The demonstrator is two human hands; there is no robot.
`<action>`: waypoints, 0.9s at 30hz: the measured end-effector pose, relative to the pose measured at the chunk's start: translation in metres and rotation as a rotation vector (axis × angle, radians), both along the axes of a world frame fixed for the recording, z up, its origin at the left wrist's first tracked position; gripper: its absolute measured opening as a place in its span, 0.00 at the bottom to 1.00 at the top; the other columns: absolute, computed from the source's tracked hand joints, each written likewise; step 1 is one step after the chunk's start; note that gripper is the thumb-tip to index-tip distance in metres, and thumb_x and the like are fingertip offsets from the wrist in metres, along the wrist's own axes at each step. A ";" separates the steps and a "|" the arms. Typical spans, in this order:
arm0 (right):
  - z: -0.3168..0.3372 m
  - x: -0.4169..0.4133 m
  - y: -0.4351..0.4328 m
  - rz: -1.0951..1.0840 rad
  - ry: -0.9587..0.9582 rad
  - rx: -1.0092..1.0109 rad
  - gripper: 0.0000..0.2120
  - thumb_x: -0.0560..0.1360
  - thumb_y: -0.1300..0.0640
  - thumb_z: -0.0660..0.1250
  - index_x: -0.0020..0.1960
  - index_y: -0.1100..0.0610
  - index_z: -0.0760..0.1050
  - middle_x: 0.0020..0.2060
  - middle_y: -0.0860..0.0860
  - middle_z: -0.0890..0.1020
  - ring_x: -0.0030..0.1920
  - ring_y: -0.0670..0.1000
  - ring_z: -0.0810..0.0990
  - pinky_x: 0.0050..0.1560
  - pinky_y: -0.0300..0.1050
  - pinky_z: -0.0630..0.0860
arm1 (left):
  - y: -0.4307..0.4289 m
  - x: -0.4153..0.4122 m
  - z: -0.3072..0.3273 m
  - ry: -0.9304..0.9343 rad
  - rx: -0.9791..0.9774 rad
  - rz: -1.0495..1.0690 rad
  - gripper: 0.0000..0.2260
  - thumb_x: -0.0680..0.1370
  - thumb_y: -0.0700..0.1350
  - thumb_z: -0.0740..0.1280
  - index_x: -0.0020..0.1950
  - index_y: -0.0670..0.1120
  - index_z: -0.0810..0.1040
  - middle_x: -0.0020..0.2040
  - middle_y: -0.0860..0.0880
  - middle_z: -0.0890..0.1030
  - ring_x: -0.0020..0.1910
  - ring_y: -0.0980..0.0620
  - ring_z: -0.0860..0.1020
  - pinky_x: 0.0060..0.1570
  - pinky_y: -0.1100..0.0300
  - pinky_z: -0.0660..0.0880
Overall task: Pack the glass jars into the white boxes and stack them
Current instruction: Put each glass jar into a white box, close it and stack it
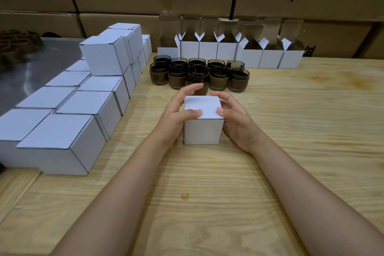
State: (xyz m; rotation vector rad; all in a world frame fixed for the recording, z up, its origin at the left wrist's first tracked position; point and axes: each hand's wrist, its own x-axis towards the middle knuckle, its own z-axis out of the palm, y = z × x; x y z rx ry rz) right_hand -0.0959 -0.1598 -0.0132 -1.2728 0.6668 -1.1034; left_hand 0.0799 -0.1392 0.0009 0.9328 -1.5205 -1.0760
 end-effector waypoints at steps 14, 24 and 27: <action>-0.003 0.007 -0.005 -0.094 0.030 0.010 0.28 0.69 0.35 0.67 0.62 0.49 0.69 0.55 0.47 0.80 0.54 0.47 0.80 0.56 0.39 0.75 | 0.024 -0.026 -0.021 -0.295 -0.007 0.605 0.44 0.62 0.51 0.77 0.71 0.58 0.55 0.60 0.59 0.67 0.60 0.58 0.68 0.49 0.67 0.65; -0.004 0.001 -0.009 -0.052 0.043 0.061 0.29 0.73 0.37 0.56 0.71 0.46 0.62 0.63 0.54 0.77 0.62 0.51 0.78 0.67 0.49 0.70 | 0.022 0.056 0.068 -0.271 -0.209 0.978 0.39 0.61 0.55 0.75 0.69 0.53 0.64 0.56 0.55 0.71 0.53 0.58 0.69 0.47 0.70 0.65; -0.003 -0.001 -0.010 -0.042 0.020 0.082 0.27 0.73 0.39 0.56 0.70 0.47 0.63 0.62 0.55 0.78 0.61 0.53 0.78 0.67 0.50 0.70 | 0.015 0.094 0.078 -0.307 -0.166 1.070 0.37 0.64 0.53 0.75 0.69 0.51 0.65 0.57 0.54 0.70 0.55 0.56 0.69 0.49 0.65 0.66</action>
